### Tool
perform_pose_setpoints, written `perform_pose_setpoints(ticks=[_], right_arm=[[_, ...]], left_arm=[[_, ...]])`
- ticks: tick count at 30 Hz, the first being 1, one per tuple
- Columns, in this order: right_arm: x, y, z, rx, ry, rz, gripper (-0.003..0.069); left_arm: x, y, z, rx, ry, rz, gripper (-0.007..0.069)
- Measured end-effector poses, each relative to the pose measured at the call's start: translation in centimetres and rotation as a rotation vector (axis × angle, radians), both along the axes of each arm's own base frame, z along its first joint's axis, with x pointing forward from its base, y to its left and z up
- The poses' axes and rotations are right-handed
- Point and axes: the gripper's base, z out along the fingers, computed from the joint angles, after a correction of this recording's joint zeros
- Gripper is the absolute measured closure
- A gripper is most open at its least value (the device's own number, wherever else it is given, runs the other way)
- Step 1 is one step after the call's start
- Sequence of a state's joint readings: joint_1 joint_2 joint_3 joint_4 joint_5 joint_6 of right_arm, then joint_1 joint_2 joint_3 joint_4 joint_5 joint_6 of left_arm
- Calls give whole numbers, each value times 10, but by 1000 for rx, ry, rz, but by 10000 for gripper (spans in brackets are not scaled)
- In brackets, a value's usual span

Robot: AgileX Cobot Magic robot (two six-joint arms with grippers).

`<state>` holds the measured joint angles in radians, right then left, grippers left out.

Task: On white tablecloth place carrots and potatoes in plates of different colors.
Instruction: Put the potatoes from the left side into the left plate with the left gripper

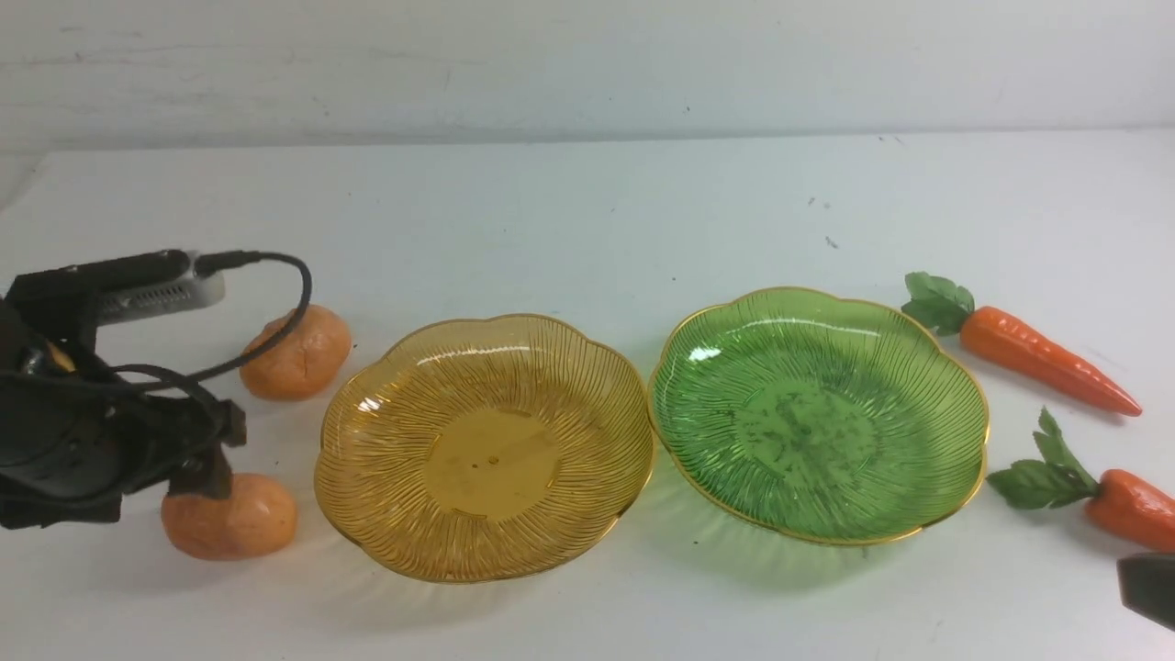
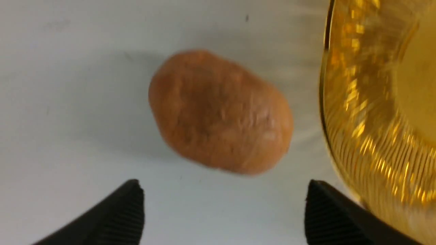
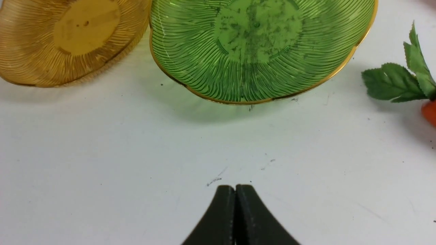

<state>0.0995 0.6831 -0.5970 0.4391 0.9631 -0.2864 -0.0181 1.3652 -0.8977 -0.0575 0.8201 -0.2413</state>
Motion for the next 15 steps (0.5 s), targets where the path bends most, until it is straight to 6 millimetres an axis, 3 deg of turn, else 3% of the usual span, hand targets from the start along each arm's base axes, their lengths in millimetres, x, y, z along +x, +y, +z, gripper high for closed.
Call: perform_pose_setpoints(ticks=[5,8,15], right_arm=[[0,0,0,0,0,4,673],[0,1,0,2,0,6,673],[0,1,0,2,1,7,673]], left_arm=[[17,0,-13,-82,-32,217,-48],[25,1,-29,-120,15,364,-59],[37,4,-50,-117,35,472,-59]])
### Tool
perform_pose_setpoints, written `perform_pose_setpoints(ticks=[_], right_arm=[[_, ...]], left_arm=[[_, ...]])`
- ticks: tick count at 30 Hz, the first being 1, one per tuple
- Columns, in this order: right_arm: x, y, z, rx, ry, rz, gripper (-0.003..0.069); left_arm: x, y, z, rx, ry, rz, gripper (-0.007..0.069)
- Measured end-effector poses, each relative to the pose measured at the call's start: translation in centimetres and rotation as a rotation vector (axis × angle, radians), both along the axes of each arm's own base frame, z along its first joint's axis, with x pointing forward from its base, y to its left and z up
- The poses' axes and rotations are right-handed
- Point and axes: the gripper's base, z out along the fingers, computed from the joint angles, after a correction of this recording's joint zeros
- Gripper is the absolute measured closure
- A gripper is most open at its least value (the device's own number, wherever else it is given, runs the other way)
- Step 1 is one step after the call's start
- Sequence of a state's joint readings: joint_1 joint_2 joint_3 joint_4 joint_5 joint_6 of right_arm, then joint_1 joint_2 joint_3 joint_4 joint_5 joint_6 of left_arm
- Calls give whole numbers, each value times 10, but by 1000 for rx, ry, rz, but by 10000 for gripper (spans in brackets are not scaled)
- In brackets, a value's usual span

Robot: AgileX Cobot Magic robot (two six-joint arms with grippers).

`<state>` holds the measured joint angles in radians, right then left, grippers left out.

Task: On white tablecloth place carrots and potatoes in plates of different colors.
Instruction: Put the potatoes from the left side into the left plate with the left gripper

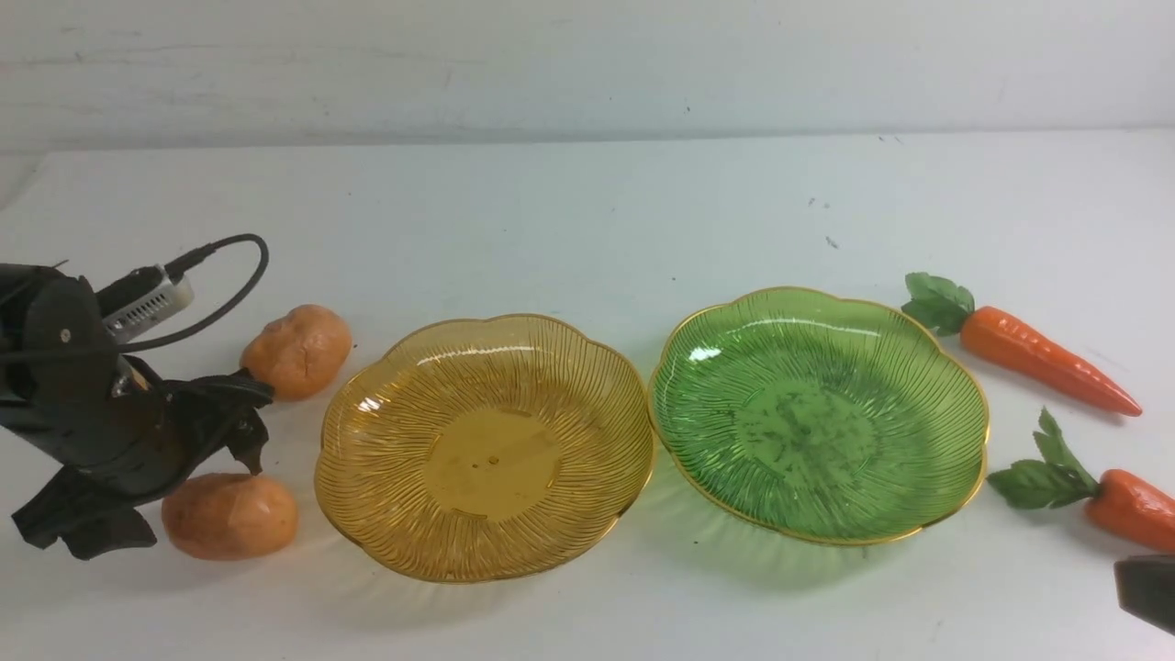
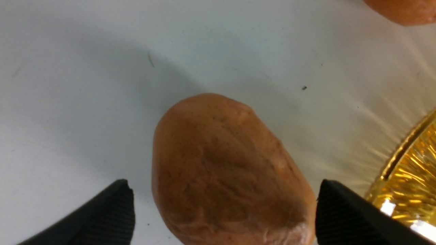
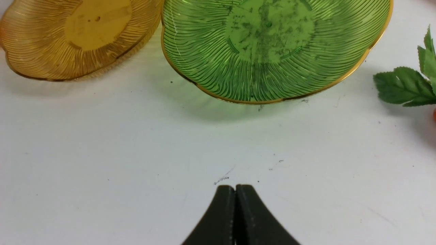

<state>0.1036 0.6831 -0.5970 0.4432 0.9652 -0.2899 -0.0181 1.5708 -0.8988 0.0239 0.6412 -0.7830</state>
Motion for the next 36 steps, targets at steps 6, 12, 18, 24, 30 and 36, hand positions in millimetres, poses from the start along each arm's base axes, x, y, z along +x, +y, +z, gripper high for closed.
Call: perform_pose_setpoints(ticks=[6,12,18,24,30,36], right_arm=[[0,0,0,1,0,0,673],[0,0,0,3,0,0,673],[0,0,0,2,1,1,673],[0,0,0,2,1,2,673],[0,0,0,2,1,2,673],[0,0,0,2,1,2,673]], left_arm=[[9,0,-23,0,44,14,-28],[17,0,-30,2,42,7,71],[18,1,-16,48,55,-101,174],[20,-6,64,123,-100,-352,193],[29,-73,76,17,-183,-718,193],[48,-103,33,2,-103,-810,168]])
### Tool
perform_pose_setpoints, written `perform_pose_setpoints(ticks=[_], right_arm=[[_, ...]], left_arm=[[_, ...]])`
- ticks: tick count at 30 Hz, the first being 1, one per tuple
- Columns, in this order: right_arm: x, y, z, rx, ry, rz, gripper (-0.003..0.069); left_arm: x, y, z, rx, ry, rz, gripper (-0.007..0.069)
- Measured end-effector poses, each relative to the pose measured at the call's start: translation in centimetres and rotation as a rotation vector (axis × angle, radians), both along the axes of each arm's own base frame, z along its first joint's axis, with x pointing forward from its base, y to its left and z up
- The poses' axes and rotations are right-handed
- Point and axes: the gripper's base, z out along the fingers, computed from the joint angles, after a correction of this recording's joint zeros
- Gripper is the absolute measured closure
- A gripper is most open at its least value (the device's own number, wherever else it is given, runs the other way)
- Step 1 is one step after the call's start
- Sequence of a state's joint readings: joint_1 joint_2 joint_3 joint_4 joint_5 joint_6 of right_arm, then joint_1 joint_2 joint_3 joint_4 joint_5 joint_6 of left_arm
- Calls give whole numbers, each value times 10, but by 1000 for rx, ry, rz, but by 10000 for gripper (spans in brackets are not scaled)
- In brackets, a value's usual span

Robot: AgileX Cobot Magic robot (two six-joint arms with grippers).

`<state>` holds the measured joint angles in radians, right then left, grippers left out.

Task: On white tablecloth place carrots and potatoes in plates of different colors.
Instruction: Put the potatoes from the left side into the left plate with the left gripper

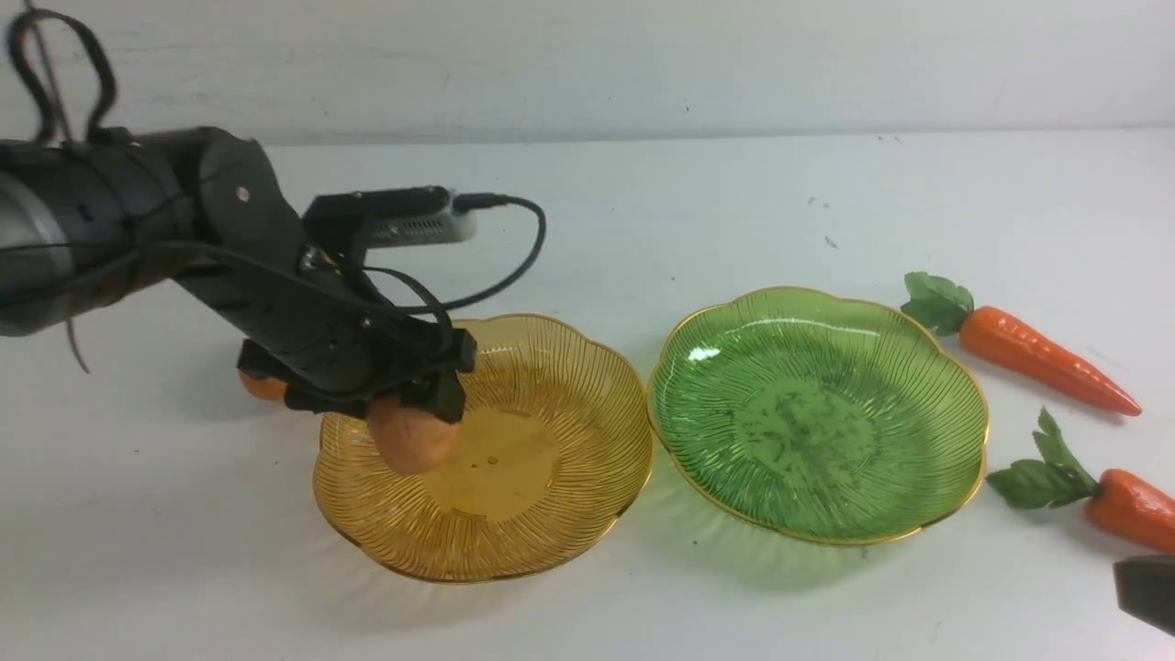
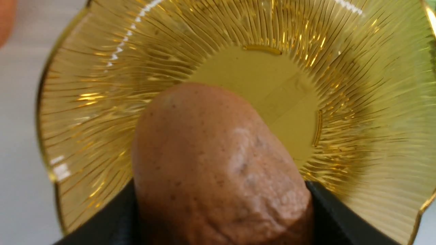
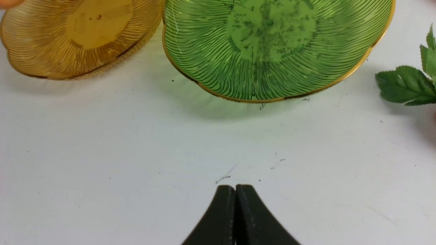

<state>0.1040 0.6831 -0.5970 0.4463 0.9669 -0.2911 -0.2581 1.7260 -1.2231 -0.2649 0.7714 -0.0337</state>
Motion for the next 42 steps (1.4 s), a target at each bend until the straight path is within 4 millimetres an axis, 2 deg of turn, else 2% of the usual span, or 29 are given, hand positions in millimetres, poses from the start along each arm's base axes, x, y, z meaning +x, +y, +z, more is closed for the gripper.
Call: perform_pose_setpoints(ticks=[4,9,15,20,24,25,26,27,28,29,31,35,39,42], right_arm=[[0,0,0,-1,1,1,673],[0,0,0,-2,4,4,673],[0,0,0,-2,5,4,673],[0,0,0,-2,5,4,673],[0,0,0,-2,5,4,673],[0,0,0,-2,5,4,673],[0,0,0,-2,5,4,673],[-1,0,0,-2,5,5,673],[-1,0,0,-2,5,5,673],[-1,0,0,-2,5,5,673],[-1,0,0,-2,5,5,673],[-1,0,0,-2,5,5,673],[-1,0,0,-2,5,5,673],[-1,0,0,-2,5,5,671]], left_arm=[[8,-7,-19,12,45,-14,116],[15,-8,-36,23,76,-11,-30],[22,-11,-21,17,50,-35,-59],[29,-14,5,39,30,-136,-50],[43,-6,47,157,-56,-209,97],[45,-2,53,188,-71,-210,158],[47,0,59,212,-84,-213,186],[49,5,68,244,-104,-210,266],[49,6,67,253,-101,-211,266],[51,15,76,311,-109,-204,416],[52,33,81,386,-82,-192,567],[56,61,71,416,6,-156,618],[65,82,53,382,64,-98,617],[74,85,37,367,88,-78,575]])
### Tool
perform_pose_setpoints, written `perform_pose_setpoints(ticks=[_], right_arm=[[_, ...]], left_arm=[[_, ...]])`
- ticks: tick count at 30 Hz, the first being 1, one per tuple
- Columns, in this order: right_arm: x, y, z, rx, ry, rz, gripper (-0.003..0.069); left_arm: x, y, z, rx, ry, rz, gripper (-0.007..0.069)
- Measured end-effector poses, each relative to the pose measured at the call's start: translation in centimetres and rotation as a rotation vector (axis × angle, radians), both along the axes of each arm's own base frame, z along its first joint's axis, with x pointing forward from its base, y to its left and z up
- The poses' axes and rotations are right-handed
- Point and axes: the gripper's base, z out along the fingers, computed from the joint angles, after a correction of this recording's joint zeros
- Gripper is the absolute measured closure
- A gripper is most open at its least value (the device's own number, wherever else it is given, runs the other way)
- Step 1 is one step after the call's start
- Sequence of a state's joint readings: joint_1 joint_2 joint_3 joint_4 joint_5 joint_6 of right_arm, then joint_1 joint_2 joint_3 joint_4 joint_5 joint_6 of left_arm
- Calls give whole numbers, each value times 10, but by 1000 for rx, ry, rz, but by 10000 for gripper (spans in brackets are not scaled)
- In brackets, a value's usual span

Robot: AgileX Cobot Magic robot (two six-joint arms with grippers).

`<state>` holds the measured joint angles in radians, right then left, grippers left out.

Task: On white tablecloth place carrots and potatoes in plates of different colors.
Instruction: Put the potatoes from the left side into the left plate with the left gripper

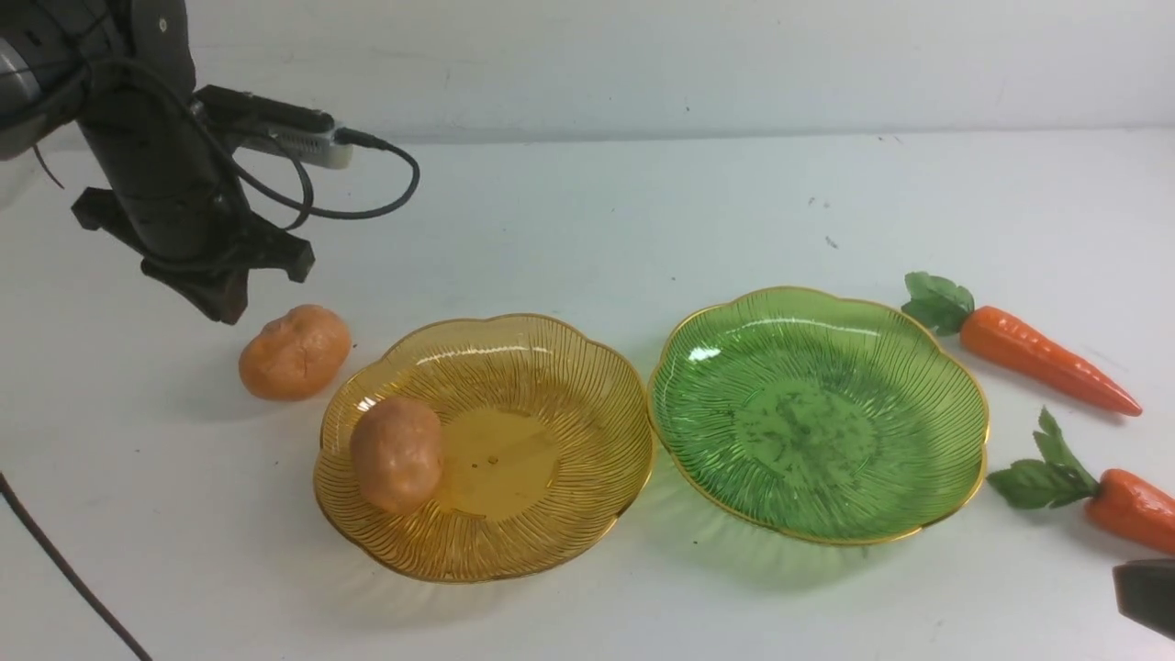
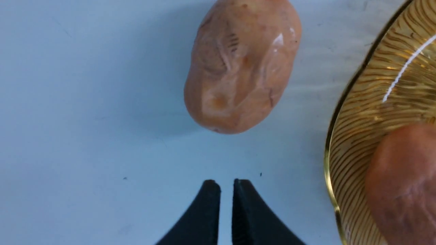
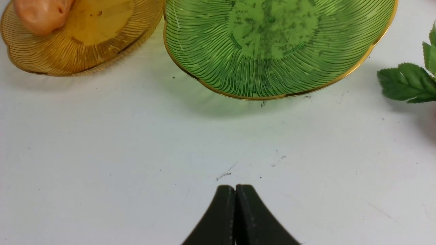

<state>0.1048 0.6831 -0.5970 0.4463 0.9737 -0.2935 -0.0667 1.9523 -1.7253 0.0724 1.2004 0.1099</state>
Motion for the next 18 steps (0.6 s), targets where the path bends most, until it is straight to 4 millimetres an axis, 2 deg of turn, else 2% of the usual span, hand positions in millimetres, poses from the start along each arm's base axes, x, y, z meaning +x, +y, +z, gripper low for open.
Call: perform_pose_setpoints(ticks=[2,5,6,7,8,9,11,13,18], right_arm=[[0,0,0,0,0,0,671],[0,0,0,0,0,0,670],[0,0,0,0,0,0,670],[0,0,0,0,0,0,670],[0,0,0,0,0,0,670],[0,0,0,0,0,0,670],[0,0,0,0,0,0,670],[0,0,0,0,0,0,670],[0,0,0,6,-2,-8,670]], left_arm=[[4,-1,-5,-9,-16,2,527],[14,-3,-13,-20,-64,-1,400],[19,-4,-18,-24,-89,1,310],[21,-4,-20,-25,-94,3,286],[24,-4,-24,-28,-108,9,225],[27,-4,-28,-33,-121,19,132],[32,-5,-38,-39,-122,35,11],[35,-5,-50,-40,-103,41,-48],[42,-4,-76,-21,-60,36,-59]])
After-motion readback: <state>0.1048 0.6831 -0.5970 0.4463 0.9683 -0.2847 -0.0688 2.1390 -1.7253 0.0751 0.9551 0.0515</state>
